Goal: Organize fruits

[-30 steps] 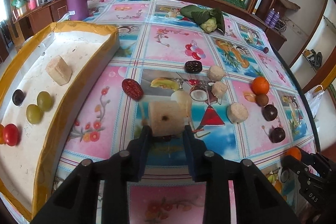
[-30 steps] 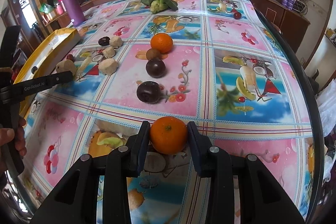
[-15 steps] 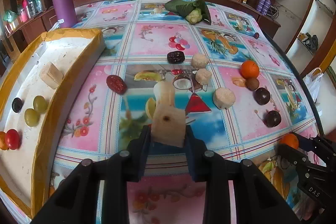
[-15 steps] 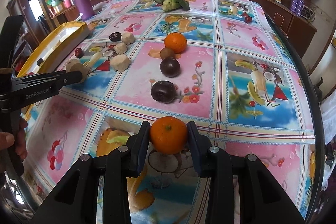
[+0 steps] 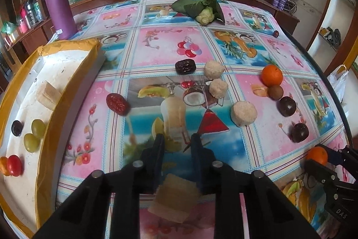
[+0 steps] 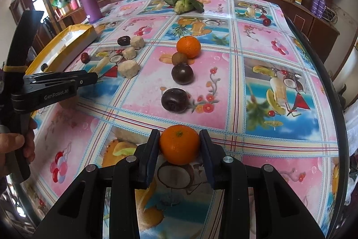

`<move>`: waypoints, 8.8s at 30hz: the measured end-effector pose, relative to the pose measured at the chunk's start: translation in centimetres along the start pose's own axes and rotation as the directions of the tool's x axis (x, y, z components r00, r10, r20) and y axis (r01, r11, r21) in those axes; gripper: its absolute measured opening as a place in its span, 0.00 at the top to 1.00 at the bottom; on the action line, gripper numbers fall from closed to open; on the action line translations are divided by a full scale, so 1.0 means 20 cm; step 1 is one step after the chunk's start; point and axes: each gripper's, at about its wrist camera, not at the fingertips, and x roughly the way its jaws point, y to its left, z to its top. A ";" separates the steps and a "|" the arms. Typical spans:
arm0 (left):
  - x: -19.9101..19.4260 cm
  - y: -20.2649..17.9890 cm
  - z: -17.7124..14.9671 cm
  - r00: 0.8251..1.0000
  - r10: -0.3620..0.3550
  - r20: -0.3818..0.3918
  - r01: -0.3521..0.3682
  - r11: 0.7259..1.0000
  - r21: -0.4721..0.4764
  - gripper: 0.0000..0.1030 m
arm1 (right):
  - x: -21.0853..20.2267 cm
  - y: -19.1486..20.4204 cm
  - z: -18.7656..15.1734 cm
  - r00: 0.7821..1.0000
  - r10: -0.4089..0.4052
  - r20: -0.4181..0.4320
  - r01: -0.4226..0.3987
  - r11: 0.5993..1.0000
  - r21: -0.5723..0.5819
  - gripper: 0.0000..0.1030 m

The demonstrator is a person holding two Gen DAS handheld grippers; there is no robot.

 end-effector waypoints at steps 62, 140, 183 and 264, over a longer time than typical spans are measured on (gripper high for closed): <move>-0.34 0.06 -0.22 0.994 -0.089 0.059 0.089 0.996 0.017 0.61 | -0.17 0.04 0.00 0.994 -0.097 0.059 0.099 0.995 -0.029 0.67; -0.16 1.16 -0.02 0.992 0.121 0.032 -0.111 0.970 -0.216 0.60 | 0.78 1.31 0.98 0.994 0.103 -0.024 -0.105 0.938 -0.330 0.66; -0.50 0.59 -0.11 0.980 0.143 0.135 -0.118 0.977 -0.180 0.15 | -0.13 0.52 0.27 0.996 -0.029 0.082 0.040 0.991 -0.127 0.43; -0.19 -0.11 -0.16 0.996 -0.089 0.004 0.089 0.995 -0.046 0.70 | -0.08 -0.05 0.03 1.000 0.010 0.028 -0.008 0.998 -0.061 0.75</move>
